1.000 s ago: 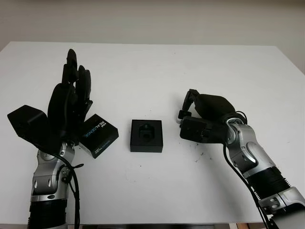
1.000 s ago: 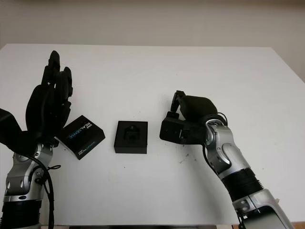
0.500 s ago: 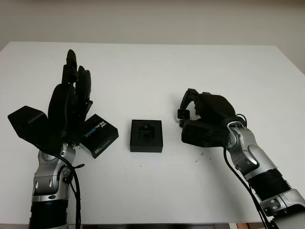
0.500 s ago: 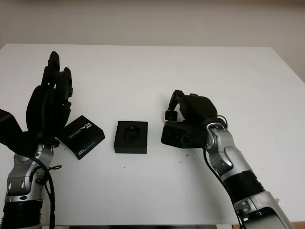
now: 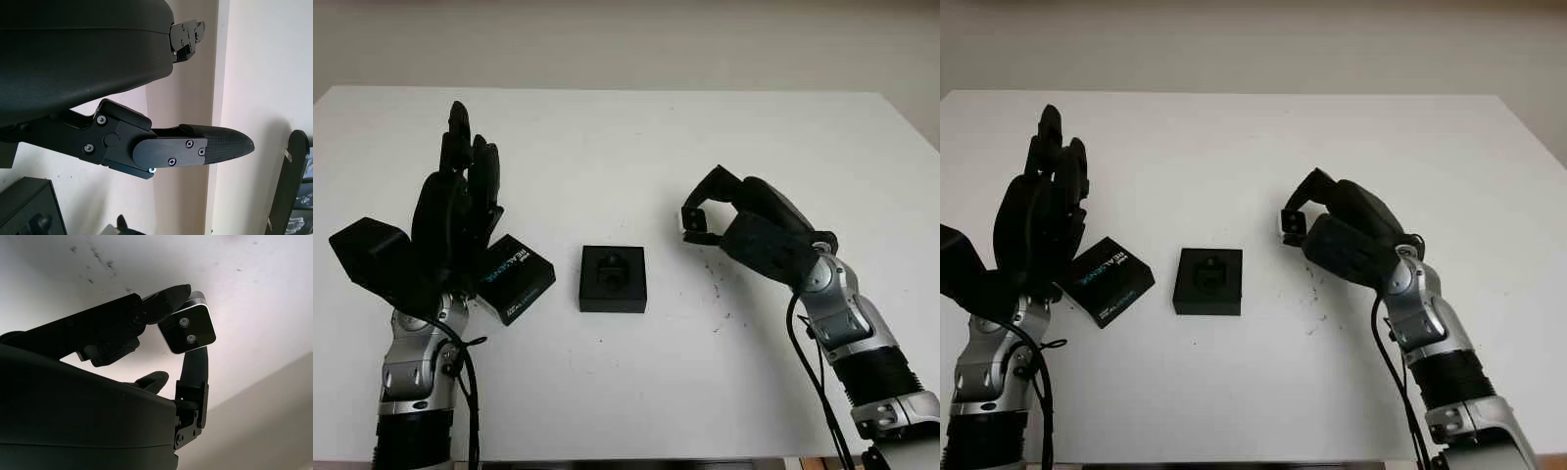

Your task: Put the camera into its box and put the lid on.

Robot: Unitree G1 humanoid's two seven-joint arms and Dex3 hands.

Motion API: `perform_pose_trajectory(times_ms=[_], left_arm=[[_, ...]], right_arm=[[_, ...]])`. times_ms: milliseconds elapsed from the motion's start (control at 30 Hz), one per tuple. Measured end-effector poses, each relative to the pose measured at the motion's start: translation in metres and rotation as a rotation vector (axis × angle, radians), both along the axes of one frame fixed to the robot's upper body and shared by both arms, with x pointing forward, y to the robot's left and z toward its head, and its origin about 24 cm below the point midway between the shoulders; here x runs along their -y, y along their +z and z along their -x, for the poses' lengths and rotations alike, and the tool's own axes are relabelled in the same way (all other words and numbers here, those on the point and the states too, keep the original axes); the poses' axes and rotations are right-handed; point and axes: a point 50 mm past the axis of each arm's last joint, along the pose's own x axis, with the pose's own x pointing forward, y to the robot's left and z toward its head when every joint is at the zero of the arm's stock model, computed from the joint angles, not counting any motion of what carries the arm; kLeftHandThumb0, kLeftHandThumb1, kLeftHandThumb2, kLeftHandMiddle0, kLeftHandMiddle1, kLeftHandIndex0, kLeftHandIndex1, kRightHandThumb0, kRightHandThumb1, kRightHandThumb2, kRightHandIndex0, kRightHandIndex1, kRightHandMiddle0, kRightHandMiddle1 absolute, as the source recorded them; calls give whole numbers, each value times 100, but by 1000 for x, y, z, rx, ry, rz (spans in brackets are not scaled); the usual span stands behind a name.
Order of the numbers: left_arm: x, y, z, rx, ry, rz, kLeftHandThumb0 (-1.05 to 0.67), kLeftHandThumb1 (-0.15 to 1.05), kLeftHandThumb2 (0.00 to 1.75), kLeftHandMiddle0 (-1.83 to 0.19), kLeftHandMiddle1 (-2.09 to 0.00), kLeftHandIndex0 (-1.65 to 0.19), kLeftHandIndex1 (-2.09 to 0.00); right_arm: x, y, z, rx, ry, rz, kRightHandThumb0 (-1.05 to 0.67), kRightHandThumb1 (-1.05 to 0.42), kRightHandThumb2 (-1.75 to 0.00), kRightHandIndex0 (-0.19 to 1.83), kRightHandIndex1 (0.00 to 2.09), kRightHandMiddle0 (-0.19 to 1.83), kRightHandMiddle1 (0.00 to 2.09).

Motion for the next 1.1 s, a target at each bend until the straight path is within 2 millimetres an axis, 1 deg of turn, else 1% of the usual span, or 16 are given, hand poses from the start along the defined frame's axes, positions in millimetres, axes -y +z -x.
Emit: perform_pose_trajectory(times_ms=[200, 367, 567, 700, 833, 967, 1100], left_arm=[[1, 0, 0, 1, -10, -5, -79, 105, 46, 19, 0, 19, 0], [2, 0, 0, 1, -8, -8, -79, 105, 44, 19, 0, 19, 0], [4, -1, 0, -7, -2, -3, -80, 105, 42, 19, 0, 19, 0], [6, -1, -1, -7, -4, 8, -79, 105, 41, 19, 0, 19, 0], [9, 0, -2, 2, -15, 12, -79, 105, 42, 19, 0, 19, 0], [11, 3, -3, 20, -19, 22, -80, 105, 40, 19, 0, 19, 0], [13, 3, -3, 20, -21, 27, -79, 105, 40, 19, 0, 19, 0]], right_arm=[[-6, 12, 3, 14, 26, -66, -33, -102, -5, 36, 17, 20, 167], [-13, 22, 8, 17, 51, -118, -36, -102, -5, 35, 14, 15, 185], [-23, 34, 14, -21, 73, -134, -37, -102, -6, 34, 13, 15, 193], [-30, 37, 17, -55, 100, -168, -36, -103, -6, 35, 12, 13, 197], [-43, 38, 21, -60, 140, -171, -38, -102, -5, 37, 13, 13, 199], [-57, 36, 24, -75, 163, -166, -36, -101, -5, 39, 14, 14, 196], [-70, 30, 27, -107, 176, -190, -34, -102, -5, 36, 12, 13, 200]])
